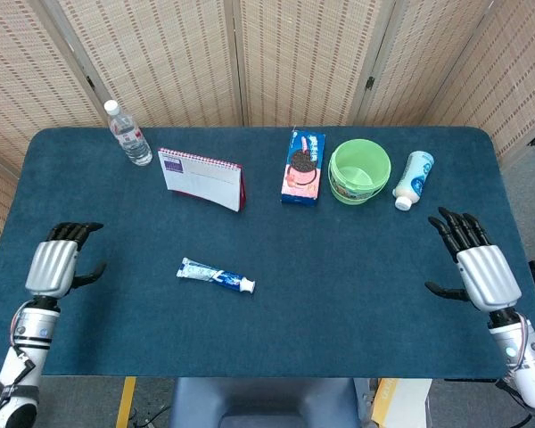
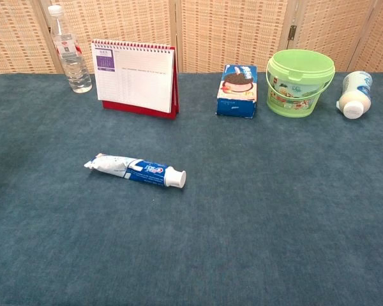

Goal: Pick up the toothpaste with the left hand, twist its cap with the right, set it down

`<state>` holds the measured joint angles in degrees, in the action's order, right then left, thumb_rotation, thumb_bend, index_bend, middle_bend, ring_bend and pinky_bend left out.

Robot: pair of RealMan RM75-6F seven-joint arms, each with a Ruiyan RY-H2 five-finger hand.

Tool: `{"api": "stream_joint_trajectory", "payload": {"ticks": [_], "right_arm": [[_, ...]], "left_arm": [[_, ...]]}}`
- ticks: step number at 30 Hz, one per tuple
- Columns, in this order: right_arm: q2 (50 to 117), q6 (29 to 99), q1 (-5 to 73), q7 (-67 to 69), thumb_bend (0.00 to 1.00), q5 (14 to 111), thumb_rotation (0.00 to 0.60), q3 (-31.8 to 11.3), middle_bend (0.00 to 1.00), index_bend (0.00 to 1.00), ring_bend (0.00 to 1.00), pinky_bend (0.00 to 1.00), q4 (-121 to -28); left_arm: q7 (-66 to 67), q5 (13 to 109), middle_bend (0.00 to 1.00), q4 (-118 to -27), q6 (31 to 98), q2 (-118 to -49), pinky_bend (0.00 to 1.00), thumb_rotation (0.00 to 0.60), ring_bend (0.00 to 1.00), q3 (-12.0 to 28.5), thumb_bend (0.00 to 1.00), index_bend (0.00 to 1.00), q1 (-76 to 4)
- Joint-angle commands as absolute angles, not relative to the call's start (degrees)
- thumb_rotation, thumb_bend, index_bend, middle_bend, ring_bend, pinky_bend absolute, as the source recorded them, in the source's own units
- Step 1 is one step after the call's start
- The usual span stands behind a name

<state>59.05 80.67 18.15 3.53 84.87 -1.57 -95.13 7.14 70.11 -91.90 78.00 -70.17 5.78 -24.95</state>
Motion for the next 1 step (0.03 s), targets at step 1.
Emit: {"api": "stream_joint_trajectory", "payload": {"ticks": [1], "right_arm": [[60.11,83.02,15.94,3.5,0.0,84.57,0.571,-1.33,0.0,0.0,0.0,0.0,-94.43]], "left_arm": [[6.7,70.97,0.32,-92.21,82.7,-68.71,0.2,0.6,0.25,4.56,0.34,0.27,-20.61]]}}
